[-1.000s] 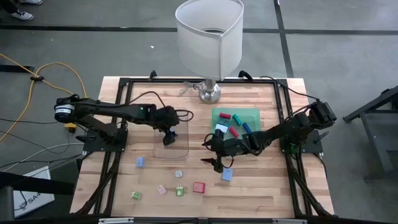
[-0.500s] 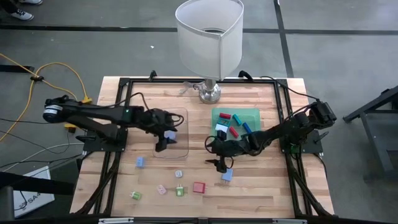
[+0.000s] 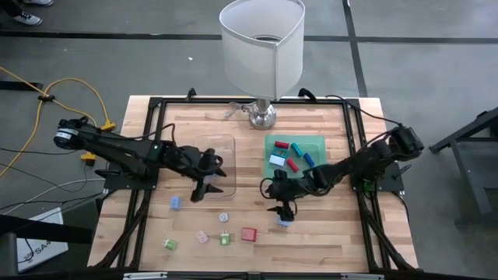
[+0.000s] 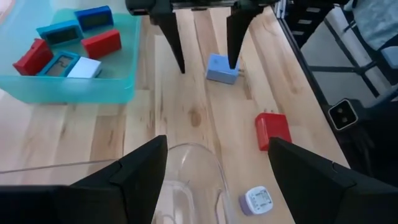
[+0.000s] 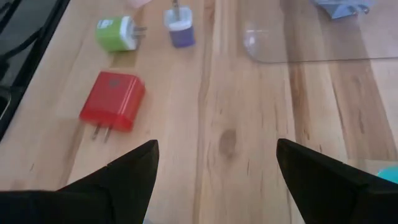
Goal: Pick & Place Office items
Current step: Put the right blue charging into the transparent bin
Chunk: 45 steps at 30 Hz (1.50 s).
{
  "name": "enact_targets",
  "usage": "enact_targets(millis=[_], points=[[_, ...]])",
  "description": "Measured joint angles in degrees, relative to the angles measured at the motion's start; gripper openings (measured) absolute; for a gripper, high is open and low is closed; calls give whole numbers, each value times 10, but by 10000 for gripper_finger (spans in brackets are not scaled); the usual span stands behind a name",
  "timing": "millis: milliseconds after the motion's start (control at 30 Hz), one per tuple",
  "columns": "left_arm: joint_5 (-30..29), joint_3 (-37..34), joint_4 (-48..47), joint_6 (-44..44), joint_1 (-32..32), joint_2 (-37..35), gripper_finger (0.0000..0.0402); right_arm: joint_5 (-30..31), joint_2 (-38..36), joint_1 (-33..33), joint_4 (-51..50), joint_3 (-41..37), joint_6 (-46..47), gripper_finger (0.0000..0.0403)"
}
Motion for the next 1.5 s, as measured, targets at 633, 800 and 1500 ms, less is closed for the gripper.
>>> enact_targets(millis=[633, 800, 1500], points=[[-4, 0, 27, -2, -6, 0, 273, -41, -53, 62, -120, 0, -266, 313], [-4, 0, 29, -2, -6, 0, 273, -23, -53, 67, -116, 1, -270, 313], [-4, 0, 29, -2, -6, 0, 273, -46, -17, 112, -237, 93, -440, 313]])
